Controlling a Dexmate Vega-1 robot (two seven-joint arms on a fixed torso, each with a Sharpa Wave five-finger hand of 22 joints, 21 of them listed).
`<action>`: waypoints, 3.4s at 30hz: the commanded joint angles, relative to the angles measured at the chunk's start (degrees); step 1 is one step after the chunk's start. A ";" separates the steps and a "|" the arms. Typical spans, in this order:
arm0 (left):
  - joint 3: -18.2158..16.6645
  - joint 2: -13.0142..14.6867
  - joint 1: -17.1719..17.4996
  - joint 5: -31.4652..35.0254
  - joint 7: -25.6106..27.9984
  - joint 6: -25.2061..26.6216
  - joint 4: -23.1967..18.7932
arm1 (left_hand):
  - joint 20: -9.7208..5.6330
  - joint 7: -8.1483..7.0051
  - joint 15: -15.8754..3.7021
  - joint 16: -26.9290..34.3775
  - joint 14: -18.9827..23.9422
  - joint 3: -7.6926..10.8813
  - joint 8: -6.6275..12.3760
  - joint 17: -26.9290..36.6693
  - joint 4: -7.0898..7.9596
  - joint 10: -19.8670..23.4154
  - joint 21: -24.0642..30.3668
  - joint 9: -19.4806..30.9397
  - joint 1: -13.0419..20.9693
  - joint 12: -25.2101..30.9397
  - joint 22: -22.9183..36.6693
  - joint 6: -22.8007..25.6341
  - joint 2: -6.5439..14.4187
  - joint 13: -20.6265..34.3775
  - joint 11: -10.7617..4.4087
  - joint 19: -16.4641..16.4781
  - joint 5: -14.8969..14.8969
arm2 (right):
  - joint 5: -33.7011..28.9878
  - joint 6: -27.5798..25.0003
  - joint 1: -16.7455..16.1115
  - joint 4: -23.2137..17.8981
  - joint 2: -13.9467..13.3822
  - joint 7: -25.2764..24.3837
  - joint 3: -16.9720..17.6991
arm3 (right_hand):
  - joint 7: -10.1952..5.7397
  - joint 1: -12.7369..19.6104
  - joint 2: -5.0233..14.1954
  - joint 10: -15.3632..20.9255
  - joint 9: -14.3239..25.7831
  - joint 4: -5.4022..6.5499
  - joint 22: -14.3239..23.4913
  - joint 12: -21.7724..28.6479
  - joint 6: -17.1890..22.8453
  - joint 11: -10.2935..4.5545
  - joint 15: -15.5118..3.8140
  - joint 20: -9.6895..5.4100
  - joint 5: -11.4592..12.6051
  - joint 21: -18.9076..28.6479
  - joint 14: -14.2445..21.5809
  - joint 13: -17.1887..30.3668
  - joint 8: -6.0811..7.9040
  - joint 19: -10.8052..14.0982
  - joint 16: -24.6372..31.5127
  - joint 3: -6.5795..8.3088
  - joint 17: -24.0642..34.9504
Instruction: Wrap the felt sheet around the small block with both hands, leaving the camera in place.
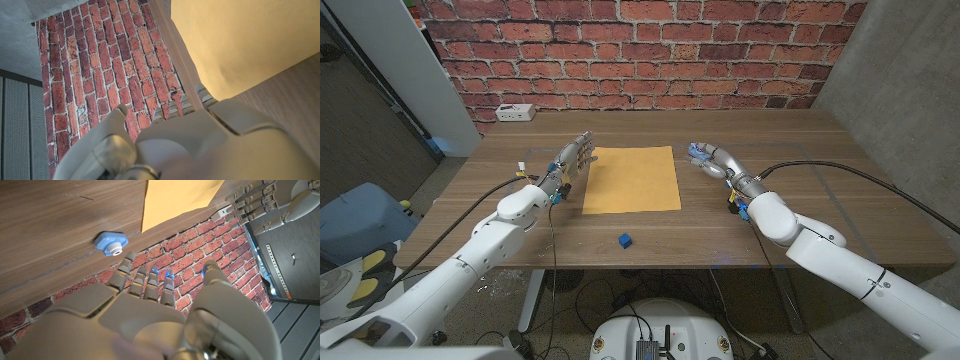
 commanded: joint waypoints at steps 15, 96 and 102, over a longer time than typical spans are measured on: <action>-0.52 0.89 -0.25 -1.24 -2.27 -0.25 1.08 | 5.28 -0.02 3.68 -0.41 1.21 -0.35 0.42 0.51 -0.02 0.97 -0.97 0.19 -1.27 -0.12 0.40 1.85 -0.18 0.25 -0.30 0.62 0.45 | -12.75 -6.29 0.23 -8.09 -0.81 4.21 -4.43 | -0.40 1.15 -0.55 1.31 0.17 -0.83 0.38 0.09 2.69 -0.82 -1.18 0.24 -0.05 0.74 2.40 0.34 0.32 2.56 0.68 0.89 0.50; 1.05 2.72 -4.38 -1.89 -9.65 2.37 5.11 | 5.36 1.24 4.05 -0.80 1.30 -0.71 0.14 0.64 -0.07 3.39 -2.57 0.33 -2.17 -0.17 0.63 4.84 -0.16 0.45 1.33 0.60 0.44 | -31.70 -17.20 -0.22 -12.95 5.31 17.57 -19.55 | -2.78 13.55 -4.74 9.18 0.47 -2.35 0.74 0.45 10.47 -2.95 -6.42 -0.73 1.16 2.04 13.93 1.36 0.82 10.19 4.65 4.61 2.62; 1.16 2.84 -4.18 -1.82 -9.83 2.29 4.92 | 5.35 1.11 4.13 -0.81 1.28 -0.73 0.02 0.64 -0.04 3.26 -2.66 0.33 -2.25 -0.27 0.64 4.59 -0.13 0.46 1.33 0.64 0.46 | -36.86 -21.21 -0.17 -13.93 6.07 19.62 -21.91 | -3.93 19.72 -5.36 9.34 0.47 -2.90 0.80 0.00 10.97 -4.21 -7.82 -1.43 1.84 2.18 14.65 1.45 0.33 11.19 5.35 5.96 3.15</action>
